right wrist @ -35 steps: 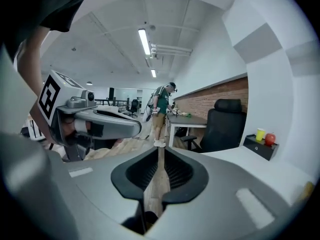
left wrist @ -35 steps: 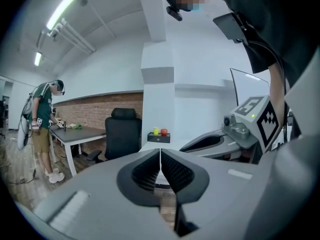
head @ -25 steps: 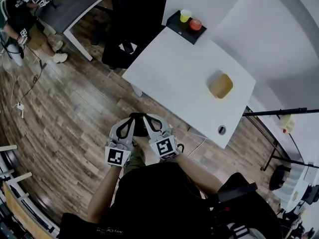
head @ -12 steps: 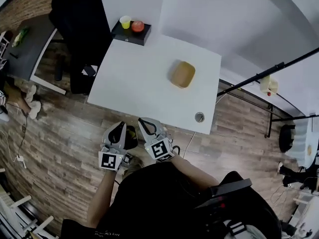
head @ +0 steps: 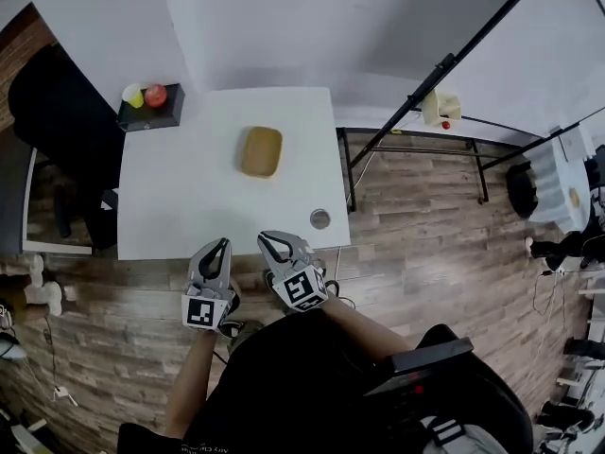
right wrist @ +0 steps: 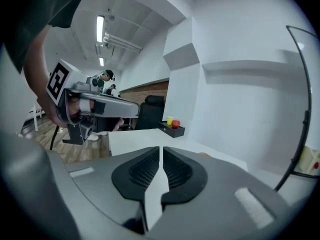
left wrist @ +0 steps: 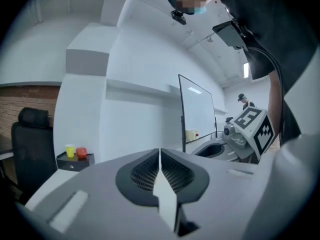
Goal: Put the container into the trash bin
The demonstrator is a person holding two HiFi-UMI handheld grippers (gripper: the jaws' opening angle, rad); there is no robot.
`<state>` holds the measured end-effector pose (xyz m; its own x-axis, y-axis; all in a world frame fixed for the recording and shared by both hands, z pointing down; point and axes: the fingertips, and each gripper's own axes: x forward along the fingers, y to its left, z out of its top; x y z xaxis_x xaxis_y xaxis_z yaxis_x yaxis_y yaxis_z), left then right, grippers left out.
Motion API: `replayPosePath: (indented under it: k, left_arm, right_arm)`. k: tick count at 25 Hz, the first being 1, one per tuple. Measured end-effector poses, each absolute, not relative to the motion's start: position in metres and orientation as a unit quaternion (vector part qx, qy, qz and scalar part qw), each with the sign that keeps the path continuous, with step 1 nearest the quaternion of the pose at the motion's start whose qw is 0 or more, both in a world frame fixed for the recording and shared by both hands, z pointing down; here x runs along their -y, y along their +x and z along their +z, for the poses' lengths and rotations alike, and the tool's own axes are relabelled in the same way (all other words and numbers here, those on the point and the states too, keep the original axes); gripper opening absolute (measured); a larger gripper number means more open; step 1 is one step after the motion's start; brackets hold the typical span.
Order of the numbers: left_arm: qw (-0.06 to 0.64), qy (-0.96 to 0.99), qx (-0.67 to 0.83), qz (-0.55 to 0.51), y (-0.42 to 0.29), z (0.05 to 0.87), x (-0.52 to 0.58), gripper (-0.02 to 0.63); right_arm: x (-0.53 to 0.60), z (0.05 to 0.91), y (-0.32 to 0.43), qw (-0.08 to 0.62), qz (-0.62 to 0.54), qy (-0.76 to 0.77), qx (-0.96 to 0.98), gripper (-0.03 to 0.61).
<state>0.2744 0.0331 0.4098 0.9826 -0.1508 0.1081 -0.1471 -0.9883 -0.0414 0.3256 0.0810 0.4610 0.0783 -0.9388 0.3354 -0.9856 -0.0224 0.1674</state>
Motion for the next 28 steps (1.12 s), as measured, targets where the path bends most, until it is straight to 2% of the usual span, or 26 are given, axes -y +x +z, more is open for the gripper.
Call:
replayPosePath:
  k: [6,16,22,28]
  left_arm:
    - [0.01,-0.997,-0.04,-0.059,0.314,0.41,-0.068,0.002]
    - [-0.022,-0.991,-0.113,-0.07,0.268,0.423,-0.073,0.002]
    - [-0.045,-0.98,-0.173,-0.083,0.229,0.438,-0.066,0.0]
    - [-0.055,-0.971,-0.218,-0.083,0.201,0.441,-0.057,0.002]
  right_arm:
    - [-0.083,0.486,0.378,0.244,0.055,0.689,0.681,0.1]
    - [-0.01,0.577,0.454,0.444,0.056,0.541,0.712,0.199]
    - [0.015,0.62,0.472,0.52,0.071,0.475,0.707,0.209]
    - [0.022,0.647,0.478,0.555,0.095,0.452,0.692,0.205]
